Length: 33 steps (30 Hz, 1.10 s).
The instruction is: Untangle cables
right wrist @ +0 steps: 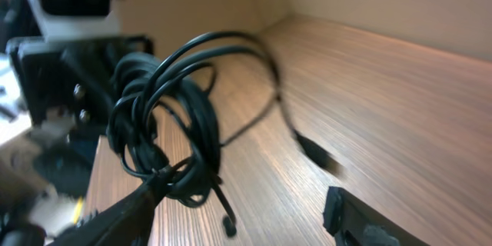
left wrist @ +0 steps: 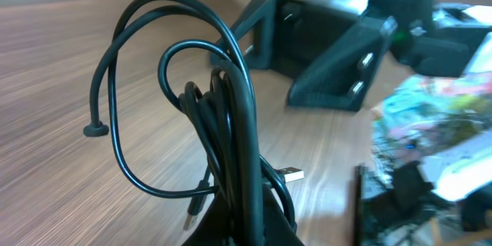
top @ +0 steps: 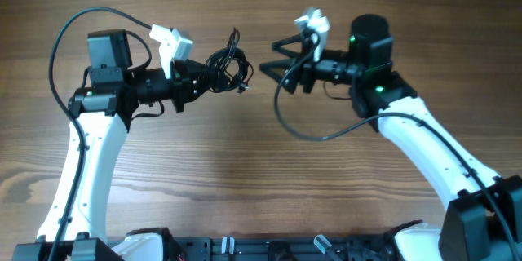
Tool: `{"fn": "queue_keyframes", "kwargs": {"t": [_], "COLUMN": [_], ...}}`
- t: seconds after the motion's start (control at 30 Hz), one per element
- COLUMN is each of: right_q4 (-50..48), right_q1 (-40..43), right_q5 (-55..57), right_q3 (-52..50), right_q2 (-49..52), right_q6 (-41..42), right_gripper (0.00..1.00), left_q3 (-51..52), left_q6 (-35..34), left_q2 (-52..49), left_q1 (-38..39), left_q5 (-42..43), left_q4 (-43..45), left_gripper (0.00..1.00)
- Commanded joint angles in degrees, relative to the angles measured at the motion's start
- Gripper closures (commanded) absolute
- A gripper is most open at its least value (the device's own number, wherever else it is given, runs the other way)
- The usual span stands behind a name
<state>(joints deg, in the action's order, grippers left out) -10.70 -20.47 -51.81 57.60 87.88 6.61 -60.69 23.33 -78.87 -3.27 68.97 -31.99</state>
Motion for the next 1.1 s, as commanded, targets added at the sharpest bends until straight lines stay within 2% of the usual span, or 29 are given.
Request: {"fn": "queue_keyframes", "kwargs": {"t": [0.0, 0.03, 0.1, 0.17, 0.2, 0.3, 0.47, 0.57, 0.67, 0.8, 0.97, 1.07], "right_q4": [1.0, 1.4, 1.9, 3.2, 4.5, 9.7, 7.5, 2.5, -7.3, -7.7, -9.2, -9.9], "right_q1": [-4.0, -4.5, -4.5, -4.5, -4.5, -4.0, -3.9, -3.9, -3.6, -3.7, -5.8, -8.2], "right_q5": [1.1, 1.9, 1.8, 1.8, 1.9, 1.8, -7.0, -8.5, -7.7, 7.6, 11.6, 13.6], "right_q3": [0.8, 0.8, 0.8, 0.8, 0.8, 0.8, 0.8, 0.8, 0.8, 0.8, 0.8, 0.8], "right_q2": [0.0, 0.0, 0.0, 0.0, 0.0, 0.0, -3.0, -5.9, -6.8, -6.7, -6.2, -5.1], "right_q6": [-9.2, -10.1, -11.0, -11.1, -11.1, -9.2, 1.6, 8.8, 15.0, 12.7, 12.8, 12.7], "right_gripper": [0.35, 0.41, 0.46, 0.75, 0.85, 0.96, 0.96, 0.96, 0.96, 0.96, 0.96, 0.95], "left_q3": [-0.3, -0.3, -0.3, -0.3, -0.3, -0.3, -0.3, -0.3, -0.3, -0.3, -0.3, -0.3], "left_q6": [2.0, 2.0, 2.0, 2.0, 2.0, 2.0, 2.0, 2.0, 2.0, 2.0, 1.5, -0.3], "left_q2": [0.2, 0.2, 0.2, 0.2, 0.2, 0.2, 0.2, 0.2, 0.2, 0.2, 0.2, 0.2], "left_q1": [-0.5, -0.5, -0.5, -0.5, -0.5, -0.5, -0.5, -0.3, -0.3, -0.3, 0.6, 2.2], "left_q5": [10.1, 10.1, 10.1, 10.1, 9.8, 1.8, -0.6, -2.0, -2.0, -2.0, 1.0, 2.8], "left_q4": [0.0, -0.1, -0.6, -0.7, -0.7, -0.8, -0.9, -1.7, -2.4, -4.4, -8.4, -8.3], "left_gripper": [0.96, 0.96, 0.96, 0.96, 0.96, 0.96, 0.96, 0.96, 0.96, 0.96, 0.93, 0.96]}}
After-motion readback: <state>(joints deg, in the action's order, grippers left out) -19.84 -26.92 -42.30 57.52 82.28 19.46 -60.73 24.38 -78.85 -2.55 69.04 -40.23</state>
